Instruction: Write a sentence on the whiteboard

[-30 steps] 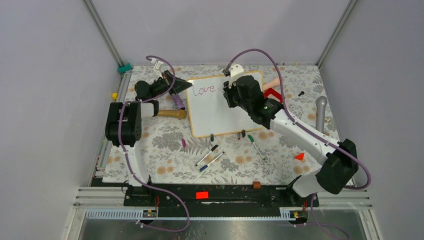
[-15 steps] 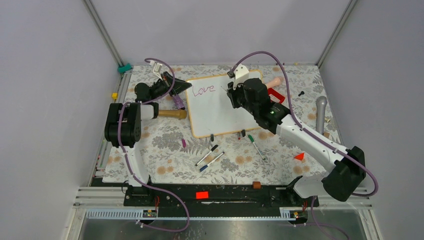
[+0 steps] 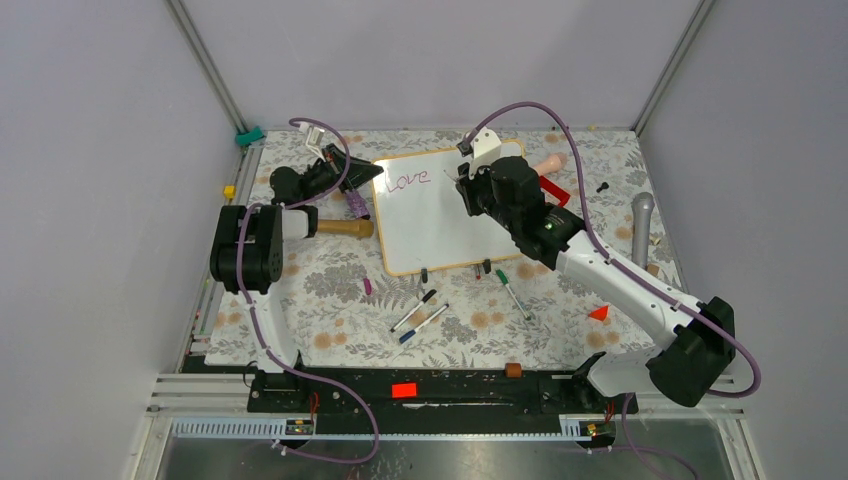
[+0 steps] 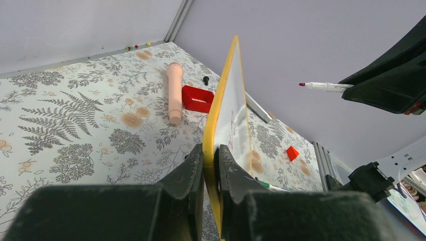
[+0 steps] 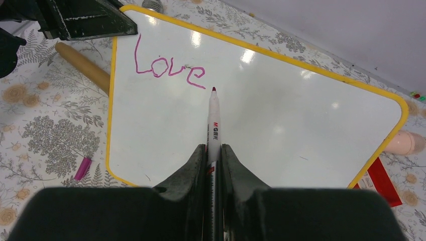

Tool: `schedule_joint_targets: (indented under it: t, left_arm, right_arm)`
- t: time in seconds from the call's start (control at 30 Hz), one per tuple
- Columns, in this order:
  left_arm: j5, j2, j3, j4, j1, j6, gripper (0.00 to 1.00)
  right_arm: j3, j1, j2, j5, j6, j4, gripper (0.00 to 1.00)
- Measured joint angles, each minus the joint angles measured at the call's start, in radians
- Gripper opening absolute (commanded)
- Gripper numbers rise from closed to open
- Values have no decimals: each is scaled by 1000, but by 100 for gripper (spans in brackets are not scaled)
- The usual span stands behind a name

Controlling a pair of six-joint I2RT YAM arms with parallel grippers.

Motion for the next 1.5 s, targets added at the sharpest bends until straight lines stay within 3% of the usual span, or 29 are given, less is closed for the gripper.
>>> schedule_joint_targets:
  t: [0.47,0.83,1.5]
  left_arm:
    - [-17,13,0,6,-1,15,0]
    - [-32,13,-12,12,-2,33,0]
    - [-36,13,-14,18,-3,44,0]
  right_arm:
    - [8,-1,24,7,10,0,0]
    - [153,-2,172,70,53,-106,0]
    - [319,-18,289,112,89,-261,0]
